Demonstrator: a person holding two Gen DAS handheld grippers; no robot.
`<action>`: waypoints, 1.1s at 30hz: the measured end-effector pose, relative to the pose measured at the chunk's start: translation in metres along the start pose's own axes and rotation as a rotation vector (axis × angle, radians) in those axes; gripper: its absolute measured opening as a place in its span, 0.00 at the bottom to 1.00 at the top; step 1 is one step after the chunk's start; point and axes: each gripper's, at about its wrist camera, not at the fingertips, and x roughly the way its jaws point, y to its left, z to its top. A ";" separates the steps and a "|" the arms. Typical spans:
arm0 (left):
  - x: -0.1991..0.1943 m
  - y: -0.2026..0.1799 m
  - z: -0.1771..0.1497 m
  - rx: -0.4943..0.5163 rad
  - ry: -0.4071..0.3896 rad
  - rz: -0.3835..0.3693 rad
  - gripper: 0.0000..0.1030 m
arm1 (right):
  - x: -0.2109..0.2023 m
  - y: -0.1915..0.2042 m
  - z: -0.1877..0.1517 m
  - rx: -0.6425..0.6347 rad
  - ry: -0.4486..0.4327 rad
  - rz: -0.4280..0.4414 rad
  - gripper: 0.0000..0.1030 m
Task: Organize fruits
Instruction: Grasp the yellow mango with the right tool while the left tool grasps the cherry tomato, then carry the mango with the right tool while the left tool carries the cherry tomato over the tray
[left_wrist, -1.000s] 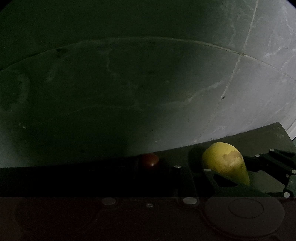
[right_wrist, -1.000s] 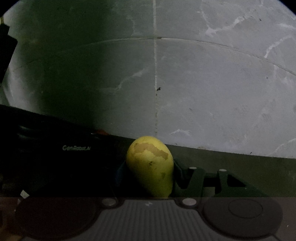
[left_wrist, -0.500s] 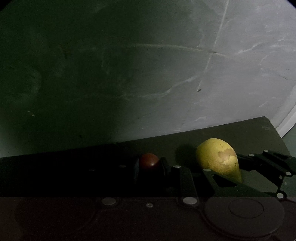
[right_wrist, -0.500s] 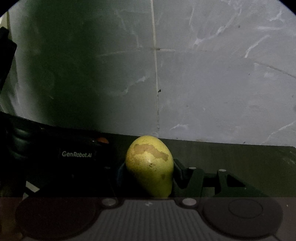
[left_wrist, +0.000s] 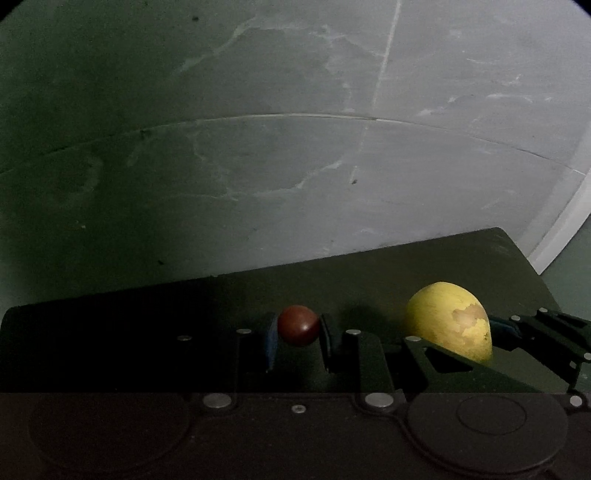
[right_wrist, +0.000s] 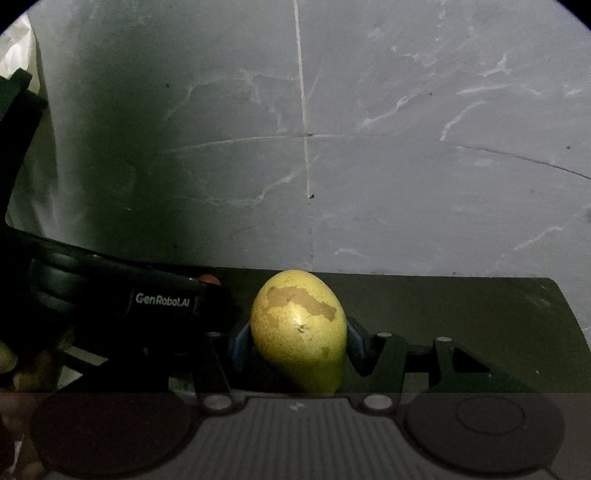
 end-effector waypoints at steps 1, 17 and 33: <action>-0.002 -0.002 -0.001 0.004 0.000 -0.004 0.24 | -0.002 0.000 -0.001 0.004 -0.001 -0.005 0.55; -0.006 -0.035 -0.027 0.086 0.017 -0.075 0.24 | -0.057 0.013 -0.039 0.074 0.007 -0.073 0.56; -0.007 -0.051 -0.055 0.152 0.068 -0.131 0.25 | -0.089 0.035 -0.083 0.136 0.066 -0.094 0.56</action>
